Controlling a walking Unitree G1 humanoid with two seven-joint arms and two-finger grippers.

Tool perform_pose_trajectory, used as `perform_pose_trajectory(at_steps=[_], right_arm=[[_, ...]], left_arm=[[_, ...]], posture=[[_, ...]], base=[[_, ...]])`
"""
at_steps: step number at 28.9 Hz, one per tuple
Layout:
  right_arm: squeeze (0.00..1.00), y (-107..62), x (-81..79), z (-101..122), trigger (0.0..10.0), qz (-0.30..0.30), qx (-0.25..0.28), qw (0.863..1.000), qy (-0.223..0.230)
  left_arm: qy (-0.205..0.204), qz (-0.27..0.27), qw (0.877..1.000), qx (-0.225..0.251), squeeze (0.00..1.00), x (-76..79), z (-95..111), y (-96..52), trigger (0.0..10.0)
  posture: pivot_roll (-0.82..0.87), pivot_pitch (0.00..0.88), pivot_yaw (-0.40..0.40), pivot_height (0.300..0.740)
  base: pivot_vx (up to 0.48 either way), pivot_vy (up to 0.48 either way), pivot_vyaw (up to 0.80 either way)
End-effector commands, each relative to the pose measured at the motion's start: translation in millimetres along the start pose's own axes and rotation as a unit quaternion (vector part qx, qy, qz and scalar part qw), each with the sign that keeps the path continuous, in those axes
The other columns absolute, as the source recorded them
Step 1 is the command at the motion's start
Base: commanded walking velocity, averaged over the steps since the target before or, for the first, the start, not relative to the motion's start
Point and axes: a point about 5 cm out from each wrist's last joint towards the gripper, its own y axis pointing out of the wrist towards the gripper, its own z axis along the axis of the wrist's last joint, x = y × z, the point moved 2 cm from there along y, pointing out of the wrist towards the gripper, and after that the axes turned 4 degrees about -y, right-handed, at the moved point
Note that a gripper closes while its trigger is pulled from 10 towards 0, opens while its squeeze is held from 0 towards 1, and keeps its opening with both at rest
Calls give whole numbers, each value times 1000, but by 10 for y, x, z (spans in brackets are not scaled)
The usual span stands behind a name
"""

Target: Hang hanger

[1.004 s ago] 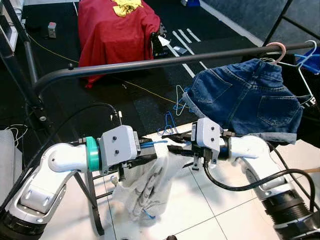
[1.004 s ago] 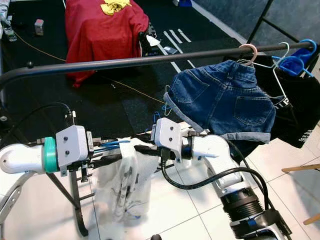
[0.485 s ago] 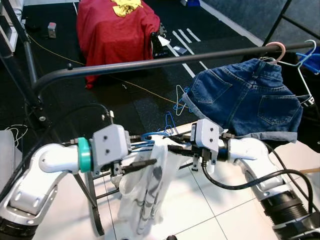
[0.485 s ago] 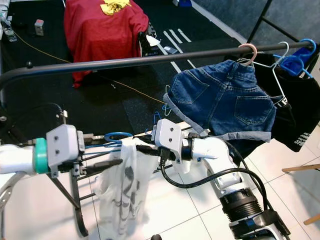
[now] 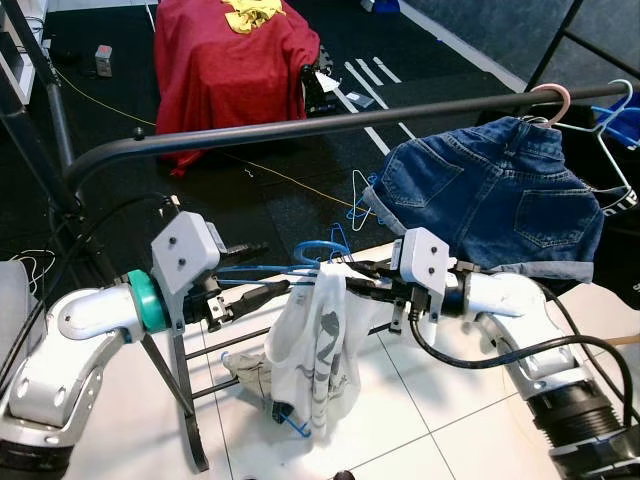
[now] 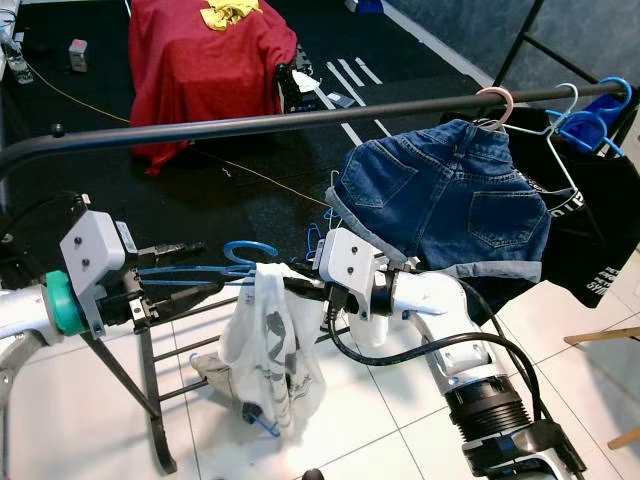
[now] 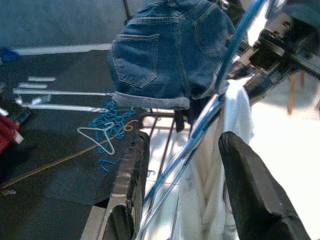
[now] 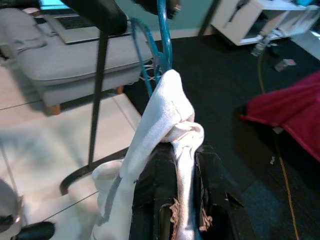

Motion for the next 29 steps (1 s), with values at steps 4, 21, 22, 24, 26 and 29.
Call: perform_pose_trajectory(at_steps=[4, 21, 22, 24, 26, 29], right_arm=[[0, -69, 93, 6, 0, -25, 2, 1000, 1], [0, 118, 243, 198, 0, -2, 27, 999, -23], [0, 138, 208, 251, 0, 14, 35, 999, -27], [0, 150, 183, 285, 0, 25, 40, 998, -30], [0, 150, 183, 285, 0, 25, 40, 998, -30], [0, 118, 114, 308, 0, 53, 38, 997, -38]], left_arm=[[-54, 3, 998, 21, 0, 69, 33, -50, 10000], [17, -16, 994, -105, 0, 562, -692, 253, 10000], [27, 1, 993, -112, 0, 525, -743, 310, 10000], [33, 12, 993, -116, 0, 501, -772, 339, 10000], [33, 12, 993, -116, 0, 501, -772, 339, 10000], [71, 21, 987, -143, 0, 427, -861, 272, 10000]], posture=[[-86, 173, 24, 740], [-100, 181, 20, 740], [-107, 184, 22, 740], [-107, 184, 22, 740], [-107, 184, 22, 740], [-113, 189, 23, 740]], base=[[0, 0, 0], [0, 0, 0], [0, 0, 0], [0, 0, 0], [0, 0, 0], [0, 0, 0]])
